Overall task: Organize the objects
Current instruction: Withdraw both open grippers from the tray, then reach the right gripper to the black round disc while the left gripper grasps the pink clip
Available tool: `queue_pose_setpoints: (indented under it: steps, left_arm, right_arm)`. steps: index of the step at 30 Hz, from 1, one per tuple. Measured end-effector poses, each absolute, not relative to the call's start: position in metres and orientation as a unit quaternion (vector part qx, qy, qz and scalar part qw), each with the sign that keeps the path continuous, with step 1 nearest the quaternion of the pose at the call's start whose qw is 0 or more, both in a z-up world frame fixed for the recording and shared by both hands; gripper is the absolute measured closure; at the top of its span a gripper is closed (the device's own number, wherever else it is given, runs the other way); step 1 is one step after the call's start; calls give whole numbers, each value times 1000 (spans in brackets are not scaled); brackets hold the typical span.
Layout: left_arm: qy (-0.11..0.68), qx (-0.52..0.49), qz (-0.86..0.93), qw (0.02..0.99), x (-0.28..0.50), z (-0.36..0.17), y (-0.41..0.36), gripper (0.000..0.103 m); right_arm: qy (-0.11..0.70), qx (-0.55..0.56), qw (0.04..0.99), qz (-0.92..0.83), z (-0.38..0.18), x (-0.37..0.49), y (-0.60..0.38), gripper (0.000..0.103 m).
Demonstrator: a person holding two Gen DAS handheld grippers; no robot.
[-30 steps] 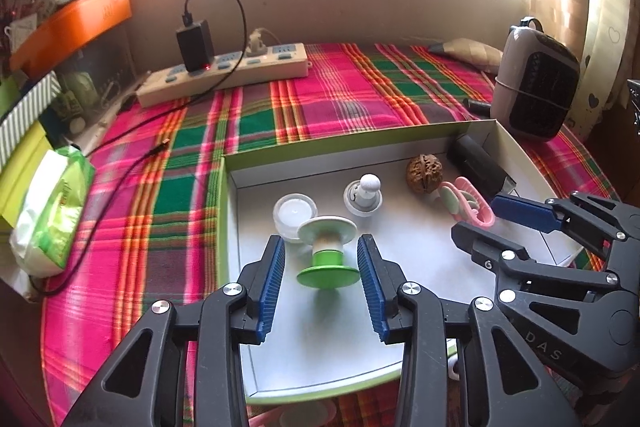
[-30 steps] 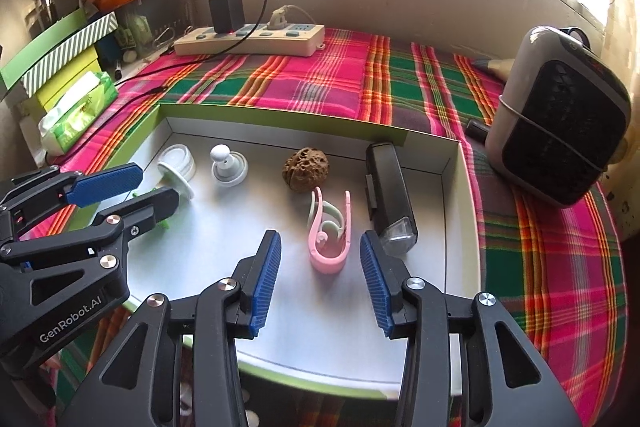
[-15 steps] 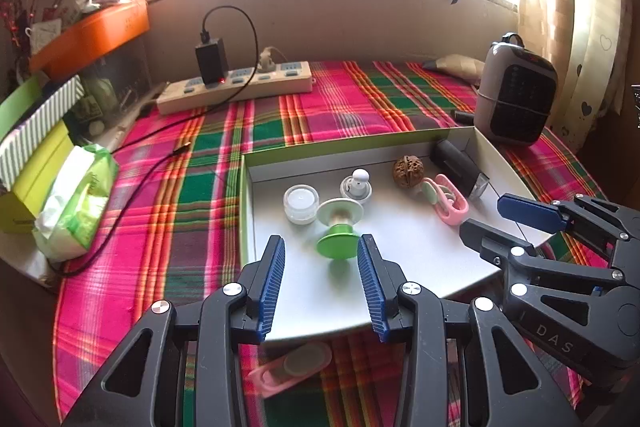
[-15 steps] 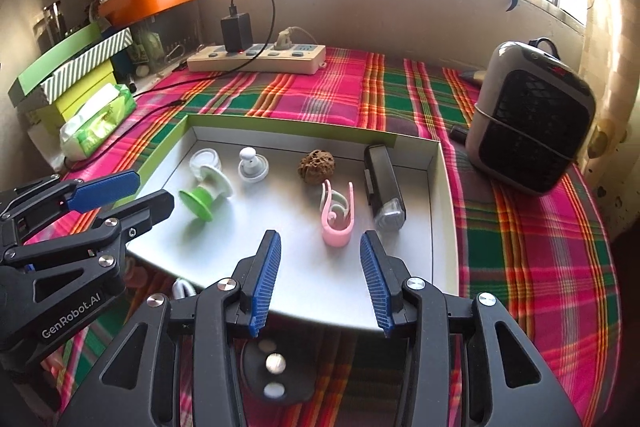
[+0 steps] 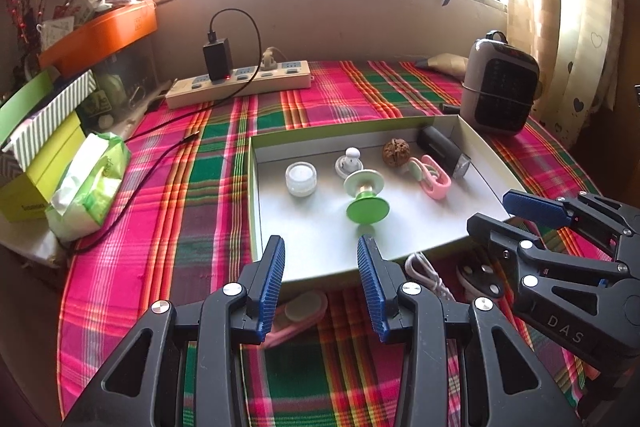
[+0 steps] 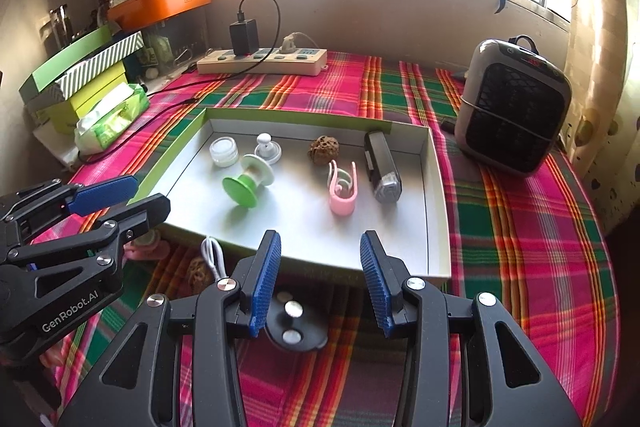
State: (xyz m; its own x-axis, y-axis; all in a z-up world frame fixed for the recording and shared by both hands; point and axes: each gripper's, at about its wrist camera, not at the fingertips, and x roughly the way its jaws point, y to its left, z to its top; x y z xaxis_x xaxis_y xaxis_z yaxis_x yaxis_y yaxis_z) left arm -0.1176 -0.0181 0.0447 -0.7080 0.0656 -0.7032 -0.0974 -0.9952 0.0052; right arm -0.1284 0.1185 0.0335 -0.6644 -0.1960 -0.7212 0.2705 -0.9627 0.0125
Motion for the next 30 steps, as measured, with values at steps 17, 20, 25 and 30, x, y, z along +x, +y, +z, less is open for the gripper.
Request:
queue_pose_setpoints:
  steps: [17, 20, 25, 30]
  left_arm:
    - [-5, -386, 922, 36, -93, 38, -36, 67]
    - [-10, -383, 923, 34, -89, 39, -41, 67]
    - [-25, -381, 924, 37, -82, 38, -50, 67]
    - [-34, -391, 919, 37, -77, 29, -61, 65]
  right_arm:
    - [35, 385, 121, -914, 33, -105, 132, 60]
    - [34, 389, 120, -913, 30, -101, 134, 60]
    - [31, 393, 120, -911, 26, -95, 136, 60]
    - [26, 398, 121, -909, 22, -91, 138, 56]
